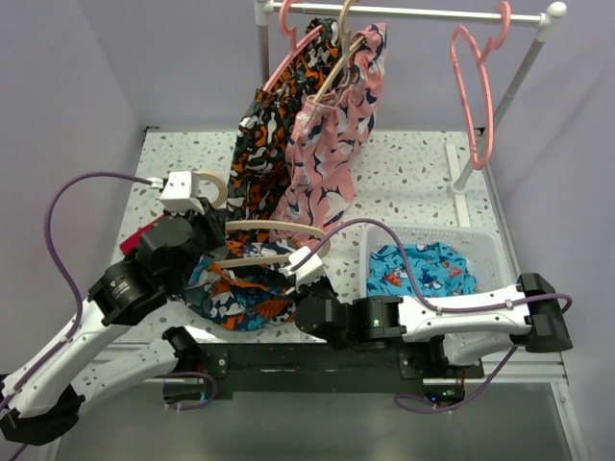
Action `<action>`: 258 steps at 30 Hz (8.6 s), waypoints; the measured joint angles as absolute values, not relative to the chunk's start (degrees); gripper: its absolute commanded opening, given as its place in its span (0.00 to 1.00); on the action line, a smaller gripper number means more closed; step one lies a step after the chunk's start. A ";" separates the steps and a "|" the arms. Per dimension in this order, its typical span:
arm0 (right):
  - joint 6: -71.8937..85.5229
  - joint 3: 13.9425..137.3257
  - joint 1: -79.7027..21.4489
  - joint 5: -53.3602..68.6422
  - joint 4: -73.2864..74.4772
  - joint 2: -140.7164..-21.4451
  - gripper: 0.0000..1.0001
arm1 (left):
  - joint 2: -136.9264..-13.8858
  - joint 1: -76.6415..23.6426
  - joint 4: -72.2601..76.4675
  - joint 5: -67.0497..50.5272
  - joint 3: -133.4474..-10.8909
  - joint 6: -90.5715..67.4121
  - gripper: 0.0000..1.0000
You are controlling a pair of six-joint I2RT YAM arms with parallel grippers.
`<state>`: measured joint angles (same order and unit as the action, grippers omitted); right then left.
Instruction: Place the shorts on the hanger
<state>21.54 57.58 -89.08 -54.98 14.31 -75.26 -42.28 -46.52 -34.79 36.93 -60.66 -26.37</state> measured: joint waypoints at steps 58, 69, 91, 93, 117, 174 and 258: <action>8.69 122.72 -76.75 -34.20 54.78 -85.82 0.00 | -39.88 -46.52 -19.42 24.29 -65.45 -5.76 0.00; 2.48 115.18 -76.75 -27.83 47.88 -77.82 0.20 | -43.22 -46.52 -21.82 13.45 -73.32 -5.78 0.00; 6.48 87.74 -76.75 -16.62 43.31 -58.89 0.98 | -42.41 -46.52 -25.43 9.10 -69.49 -7.92 0.00; 6.11 87.92 -76.75 -16.99 43.75 -61.84 0.98 | -42.48 -46.52 -25.41 9.08 -69.25 -7.92 0.00; 6.02 83.29 -76.75 -17.21 44.95 -66.89 0.61 | -45.10 -46.52 -24.64 4.64 -66.35 -8.62 0.00; 16.75 93.08 -76.58 -15.79 62.72 -38.41 0.00 | -44.45 -46.52 -24.75 37.34 -69.47 -20.32 0.81; 33.36 95.02 -44.12 -44.27 54.65 -71.66 0.00 | -73.69 -54.02 -9.78 5.72 -75.92 -22.96 0.79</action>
<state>33.36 95.02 -44.12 -44.27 54.65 -71.66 -73.69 -54.02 -9.78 5.72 -75.92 -22.96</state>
